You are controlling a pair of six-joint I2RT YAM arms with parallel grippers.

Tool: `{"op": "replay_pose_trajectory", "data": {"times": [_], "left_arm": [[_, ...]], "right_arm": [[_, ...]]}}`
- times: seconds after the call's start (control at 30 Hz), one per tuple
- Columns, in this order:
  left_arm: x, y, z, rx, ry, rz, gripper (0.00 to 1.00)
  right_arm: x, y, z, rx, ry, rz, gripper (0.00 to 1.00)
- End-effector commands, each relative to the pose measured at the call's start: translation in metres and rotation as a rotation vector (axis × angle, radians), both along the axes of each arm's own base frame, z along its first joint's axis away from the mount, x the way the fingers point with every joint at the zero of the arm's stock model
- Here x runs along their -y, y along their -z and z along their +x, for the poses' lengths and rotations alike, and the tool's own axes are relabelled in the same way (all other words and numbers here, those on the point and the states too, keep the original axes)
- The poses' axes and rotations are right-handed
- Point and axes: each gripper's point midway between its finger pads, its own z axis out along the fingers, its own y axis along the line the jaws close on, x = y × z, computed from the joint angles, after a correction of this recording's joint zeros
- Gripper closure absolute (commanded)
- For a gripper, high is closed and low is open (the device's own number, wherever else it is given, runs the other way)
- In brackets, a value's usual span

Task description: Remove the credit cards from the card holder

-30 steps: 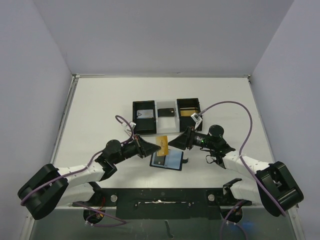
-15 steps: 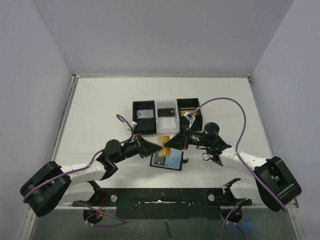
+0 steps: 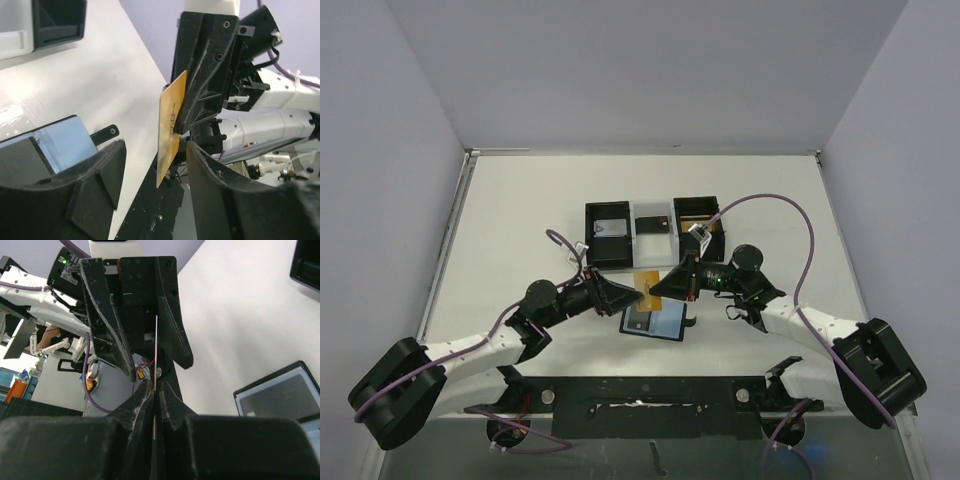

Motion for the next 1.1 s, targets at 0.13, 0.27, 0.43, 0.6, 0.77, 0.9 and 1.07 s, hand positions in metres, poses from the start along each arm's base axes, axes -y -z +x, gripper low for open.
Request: {"op": "replay_pose_trajectory", "data": {"times": [0.13, 0.27, 0.43, 0.6, 0.77, 0.9, 1.07], "left_arm": [[-0.045, 0.024, 0.034, -0.048, -0.283, 0.268, 0.33], [-0.071, 0.04, 0.04, -0.087, -0.372, 0.381, 0.32], [-0.084, 0.044, 0.043, -0.107, -0.413, 0.413, 0.31], [-0.089, 0.043, 0.046, -0.109, -0.415, 0.478, 0.3], [-0.086, 0.05, 0.042, -0.131, -0.364, 0.533, 0.3], [-0.082, 0.059, 0.037, -0.199, -0.303, 0.599, 0.29], [-0.084, 0.061, 0.035, -0.208, -0.288, 0.623, 0.29]], "right_arm": [[0.035, -0.014, 0.055, 0.262, 0.313, -0.294, 1.0], [0.078, -0.03, 0.095, 0.479, 0.597, -0.445, 1.0], [0.123, -0.022, 0.129, 0.872, 0.705, -0.774, 1.0], [0.151, -0.003, 0.167, 1.062, 0.62, -1.126, 1.0], [0.139, 0.005, 0.186, 1.185, 0.454, -1.145, 1.0], [0.115, 0.008, 0.188, 1.275, 0.348, -1.052, 1.0], [0.124, 0.025, 0.219, 1.259, 0.374, -1.095, 1.0]]}}
